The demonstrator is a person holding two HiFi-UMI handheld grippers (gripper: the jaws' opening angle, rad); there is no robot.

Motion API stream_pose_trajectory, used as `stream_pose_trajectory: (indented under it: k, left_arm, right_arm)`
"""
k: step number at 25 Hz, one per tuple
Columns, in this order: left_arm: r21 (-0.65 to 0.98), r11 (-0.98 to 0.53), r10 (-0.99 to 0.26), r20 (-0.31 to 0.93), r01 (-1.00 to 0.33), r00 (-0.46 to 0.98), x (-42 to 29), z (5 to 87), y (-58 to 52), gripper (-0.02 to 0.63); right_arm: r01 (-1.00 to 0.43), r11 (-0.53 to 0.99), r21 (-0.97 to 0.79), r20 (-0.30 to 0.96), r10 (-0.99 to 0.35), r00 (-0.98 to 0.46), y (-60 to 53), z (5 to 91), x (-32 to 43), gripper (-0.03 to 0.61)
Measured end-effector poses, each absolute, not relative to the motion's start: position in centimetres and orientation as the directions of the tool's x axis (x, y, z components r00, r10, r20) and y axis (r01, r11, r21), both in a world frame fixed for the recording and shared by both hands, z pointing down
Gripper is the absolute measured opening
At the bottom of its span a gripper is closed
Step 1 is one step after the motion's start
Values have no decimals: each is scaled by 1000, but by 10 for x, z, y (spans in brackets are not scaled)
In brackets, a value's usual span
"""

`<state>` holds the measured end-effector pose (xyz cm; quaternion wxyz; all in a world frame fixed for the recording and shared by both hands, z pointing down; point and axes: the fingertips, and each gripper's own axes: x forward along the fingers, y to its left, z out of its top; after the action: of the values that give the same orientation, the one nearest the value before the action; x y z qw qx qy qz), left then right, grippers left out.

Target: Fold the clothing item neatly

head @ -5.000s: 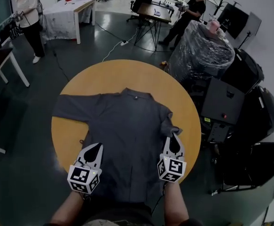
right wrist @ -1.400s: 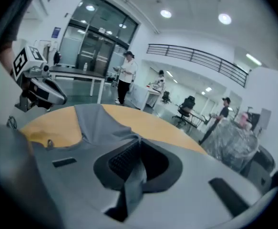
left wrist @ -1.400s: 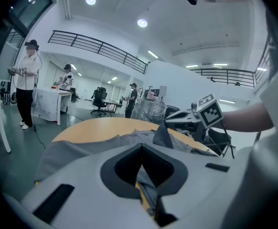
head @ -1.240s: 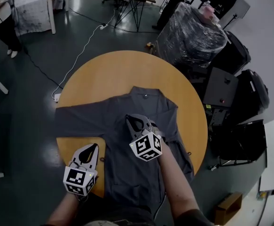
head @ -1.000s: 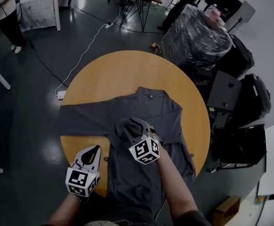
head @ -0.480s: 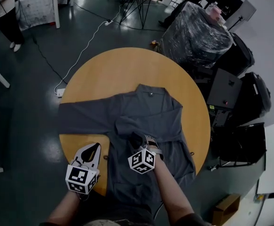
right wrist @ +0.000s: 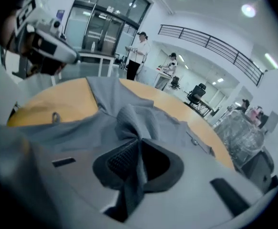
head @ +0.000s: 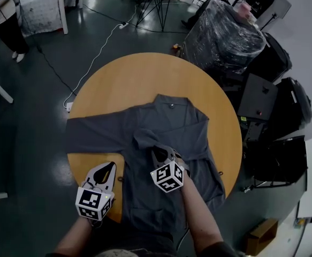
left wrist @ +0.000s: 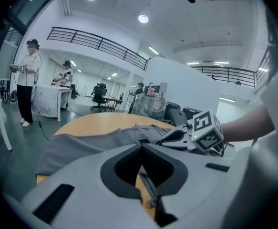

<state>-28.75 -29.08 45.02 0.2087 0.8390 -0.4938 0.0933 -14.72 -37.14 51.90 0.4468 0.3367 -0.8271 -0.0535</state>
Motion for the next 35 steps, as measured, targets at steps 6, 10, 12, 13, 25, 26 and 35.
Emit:
stream_pose_trajectory:
  k: [6, 10, 12, 13, 25, 26, 35]
  left_arm:
    - [266, -428, -792, 350, -864, 500, -282, 447, -295, 8]
    - [271, -434, -786, 351, -859, 509, -279, 446, -294, 8]
    - [274, -437, -785, 350, -857, 512, -279, 445, -293, 8]
    - [275, -438, -784, 350, -856, 513, -280, 446, -293, 8]
    - [241, -424, -796, 361, -873, 486, -293, 443, -277, 8]
    - [231, -413, -805, 360, -881, 472, -295, 440, -274, 8]
    - [162, -250, -898, 331, -955, 291, -308, 413, -203, 8]
  right_arm:
    - [-537, 825, 176, 641, -510, -573, -348, 486, -151, 18]
    - [-423, 896, 134, 767, -364, -528, -316, 513, -147, 105]
    - [-397, 913, 90, 785, -310, -536, -299, 516, -151, 131]
    - [-395, 916, 72, 788, -295, -541, -293, 517, -153, 132]
    - [-482, 875, -42, 716, -310, -626, -292, 544, -207, 130]
    - [-487, 872, -54, 707, -311, -636, -288, 542, -207, 130]
    - [-515, 855, -56, 294, -479, -827, -228, 414, -184, 127]
